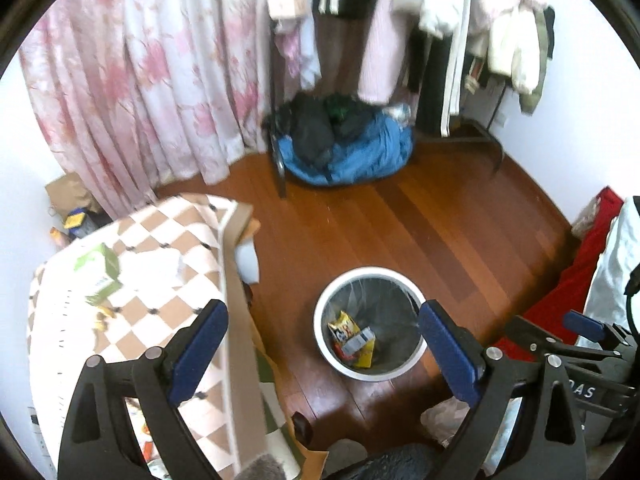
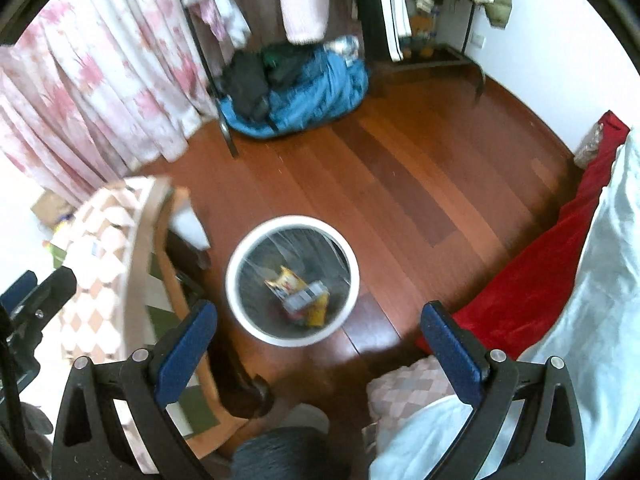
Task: Collect trash
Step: 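Grasp the Pure Milk carton with the left gripper while the right grasps the fries bag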
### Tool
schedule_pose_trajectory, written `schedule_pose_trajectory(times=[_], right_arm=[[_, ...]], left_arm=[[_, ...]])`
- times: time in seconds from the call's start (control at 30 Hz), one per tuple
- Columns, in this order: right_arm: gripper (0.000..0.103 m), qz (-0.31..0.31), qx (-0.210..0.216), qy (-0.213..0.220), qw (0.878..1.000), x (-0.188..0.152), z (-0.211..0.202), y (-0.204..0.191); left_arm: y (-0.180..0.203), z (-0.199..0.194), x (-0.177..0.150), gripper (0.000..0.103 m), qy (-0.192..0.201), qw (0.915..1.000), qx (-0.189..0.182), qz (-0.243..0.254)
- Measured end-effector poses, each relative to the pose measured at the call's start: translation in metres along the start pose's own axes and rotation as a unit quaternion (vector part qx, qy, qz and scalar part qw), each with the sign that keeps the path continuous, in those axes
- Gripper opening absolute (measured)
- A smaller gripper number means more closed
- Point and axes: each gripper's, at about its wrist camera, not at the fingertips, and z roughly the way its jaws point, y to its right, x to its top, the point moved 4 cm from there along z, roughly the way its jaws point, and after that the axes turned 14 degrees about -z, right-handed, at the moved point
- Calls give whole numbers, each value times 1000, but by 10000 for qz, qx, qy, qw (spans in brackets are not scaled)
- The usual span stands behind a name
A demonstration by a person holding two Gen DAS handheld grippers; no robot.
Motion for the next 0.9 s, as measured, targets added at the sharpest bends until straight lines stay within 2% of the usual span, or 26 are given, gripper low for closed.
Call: schedule_pose_trajectory(times=[0.2, 0.37, 0.47, 0.6, 0.63, 0.7, 0.73, 0.9], right_arm=[[103, -122, 372, 360, 9986, -7, -55, -44], [103, -439, 829, 241, 9953, -34, -61, -110], [103, -678, 1158, -48, 9909, -64, -49, -158], [103, -907, 1620, -645, 9805, -114, -12, -223], [103, -919, 1746, -787, 9772, -124, -3, -235], [103, -927, 1848, -1079, 9724, -144, 18, -260], [103, -930, 1864, -1184, 9709, -152, 26, -270], [103, -1111, 1669, -1614, 9663, -174, 65, -293]], left_arm=[[-44, -55, -2, 98, 372, 9991, 79, -191], [-113, -79, -28, 98, 349, 9970, 489, -490], [-166, -81, -59, 98, 143, 9937, 846, -726], [-244, -64, -116, 98, -347, 9811, 1564, -1083], [-259, -58, -129, 98, -468, 9787, 1607, -1188], [-283, -44, -151, 97, -738, 9754, 1614, -1309], [-290, -35, -161, 97, -866, 9763, 1531, -1258], [-285, 5, -188, 97, -1473, 9810, 1168, -485]])
